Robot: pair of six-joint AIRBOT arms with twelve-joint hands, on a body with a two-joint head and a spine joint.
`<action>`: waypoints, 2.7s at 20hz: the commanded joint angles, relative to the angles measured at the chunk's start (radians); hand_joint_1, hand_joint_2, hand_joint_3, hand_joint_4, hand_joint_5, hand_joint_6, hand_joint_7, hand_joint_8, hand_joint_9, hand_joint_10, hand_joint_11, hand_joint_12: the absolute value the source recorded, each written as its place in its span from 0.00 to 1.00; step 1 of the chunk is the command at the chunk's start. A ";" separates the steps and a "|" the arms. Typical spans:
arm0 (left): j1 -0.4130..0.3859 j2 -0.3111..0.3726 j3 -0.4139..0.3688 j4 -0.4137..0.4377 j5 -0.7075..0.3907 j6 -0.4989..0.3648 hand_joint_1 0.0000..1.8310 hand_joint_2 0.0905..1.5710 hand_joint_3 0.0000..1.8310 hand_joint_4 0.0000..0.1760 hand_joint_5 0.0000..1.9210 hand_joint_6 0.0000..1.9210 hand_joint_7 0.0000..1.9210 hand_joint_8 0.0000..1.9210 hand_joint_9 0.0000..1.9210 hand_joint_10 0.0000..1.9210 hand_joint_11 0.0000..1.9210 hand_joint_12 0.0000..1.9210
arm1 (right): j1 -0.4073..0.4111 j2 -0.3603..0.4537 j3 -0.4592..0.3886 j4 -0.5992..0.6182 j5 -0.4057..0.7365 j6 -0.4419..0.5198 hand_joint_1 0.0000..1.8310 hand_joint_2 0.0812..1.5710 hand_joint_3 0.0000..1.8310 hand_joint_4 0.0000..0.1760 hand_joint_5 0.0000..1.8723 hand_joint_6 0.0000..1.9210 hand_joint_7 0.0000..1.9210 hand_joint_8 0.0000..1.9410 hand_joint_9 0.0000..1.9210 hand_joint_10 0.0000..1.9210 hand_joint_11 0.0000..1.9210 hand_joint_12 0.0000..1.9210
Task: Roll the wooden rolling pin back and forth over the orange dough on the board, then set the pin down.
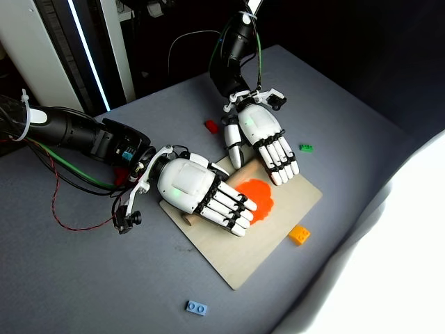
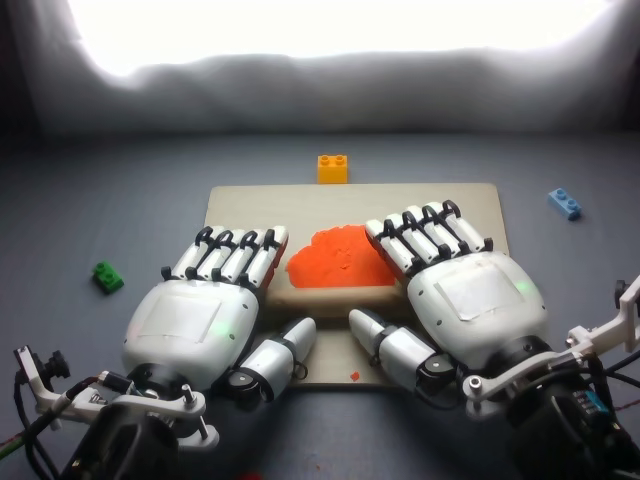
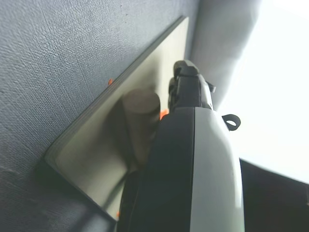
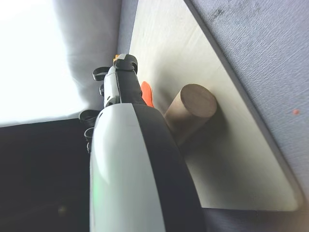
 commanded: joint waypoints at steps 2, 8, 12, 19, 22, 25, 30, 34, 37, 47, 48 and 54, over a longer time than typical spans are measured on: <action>-0.009 -0.004 0.012 0.059 -0.097 0.004 0.00 0.92 0.00 0.00 0.00 0.00 0.05 0.00 0.04 0.00 0.00 0.08 | 0.014 0.000 0.007 -0.057 0.099 0.014 0.00 0.84 0.00 0.00 0.09 0.00 0.08 0.00 0.06 0.00 0.00 0.16; -0.016 -0.016 0.031 0.059 -0.090 0.004 0.00 0.92 0.00 0.00 0.00 0.00 0.05 0.00 0.05 0.00 0.00 0.09 | 0.024 -0.006 0.015 -0.017 0.097 0.024 0.00 0.84 0.00 0.00 0.07 0.00 0.06 0.00 0.04 0.00 0.00 0.08; -0.021 -0.021 0.040 0.060 -0.087 0.005 0.00 0.92 0.00 0.00 0.00 0.00 0.04 0.00 0.04 0.00 0.00 0.09 | 0.031 -0.013 0.030 -0.016 0.086 0.029 0.00 0.84 0.00 0.00 0.06 0.00 0.06 0.00 0.04 0.00 0.00 0.03; -0.037 -0.027 0.061 0.060 -0.068 0.010 0.00 0.92 0.00 0.00 0.00 0.00 0.05 0.00 0.04 0.00 0.00 0.09 | 0.044 -0.023 0.060 -0.005 0.074 0.029 0.00 0.84 0.00 0.00 0.07 0.00 0.06 0.00 0.03 0.00 0.00 0.05; -0.048 -0.032 0.075 0.060 -0.054 0.010 0.00 0.92 0.00 0.00 0.00 0.00 0.06 0.00 0.05 0.00 0.00 0.08 | 0.046 -0.025 0.074 -0.003 0.060 0.035 0.00 0.84 0.00 0.00 0.07 0.00 0.06 0.00 0.03 0.00 0.00 0.04; -0.059 -0.034 0.092 0.060 -0.034 0.012 0.00 0.92 0.00 0.00 0.00 0.00 0.05 0.00 0.04 0.00 0.00 0.07 | 0.049 -0.025 0.078 -0.003 0.056 0.040 0.00 0.85 0.00 0.00 0.07 0.00 0.06 0.00 0.04 0.00 0.00 0.05; -0.063 -0.034 0.105 0.060 -0.025 0.013 0.00 0.92 0.00 0.00 0.00 0.00 0.05 0.00 0.04 0.00 0.00 0.07 | 0.057 -0.026 0.095 -0.002 0.050 0.052 0.00 0.84 0.00 0.00 0.07 0.00 0.07 0.00 0.04 0.00 0.00 0.05; -0.063 -0.035 0.111 0.060 -0.014 0.017 0.00 0.93 0.00 0.00 0.00 0.00 0.04 0.00 0.03 0.00 0.00 0.05 | 0.062 -0.026 0.106 0.006 0.044 0.055 0.00 0.83 0.00 0.00 0.08 0.00 0.07 0.00 0.05 0.00 0.00 0.07; -0.064 -0.037 0.118 0.062 -0.001 0.022 0.00 0.93 0.00 0.00 0.00 0.00 0.04 0.00 0.04 0.00 0.00 0.09 | 0.066 -0.028 0.112 0.012 0.039 0.055 0.00 0.83 0.00 0.00 0.07 0.00 0.07 0.00 0.05 0.00 0.00 0.07; -0.090 -0.048 0.151 0.063 0.050 0.038 0.00 0.93 0.00 0.00 0.00 0.00 0.04 0.00 0.04 0.00 0.00 0.08 | 0.074 -0.029 0.131 0.041 0.023 0.059 0.00 0.84 0.00 0.00 0.07 0.00 0.07 0.00 0.05 0.00 0.00 0.06; -0.093 -0.049 0.154 0.063 0.053 0.038 0.00 0.93 0.00 0.00 0.00 0.00 0.04 0.00 0.04 0.00 0.00 0.06 | 0.074 -0.029 0.131 0.042 0.021 0.059 0.00 0.84 0.00 0.00 0.07 0.00 0.07 0.00 0.05 0.00 0.00 0.07; -0.107 -0.052 0.177 0.063 0.078 0.036 0.00 0.93 0.00 0.00 0.00 0.00 0.05 0.00 0.05 0.00 0.00 0.11 | 0.080 -0.032 0.143 0.045 0.013 0.070 0.00 0.84 0.00 0.00 0.07 0.00 0.07 0.00 0.04 0.00 0.00 0.06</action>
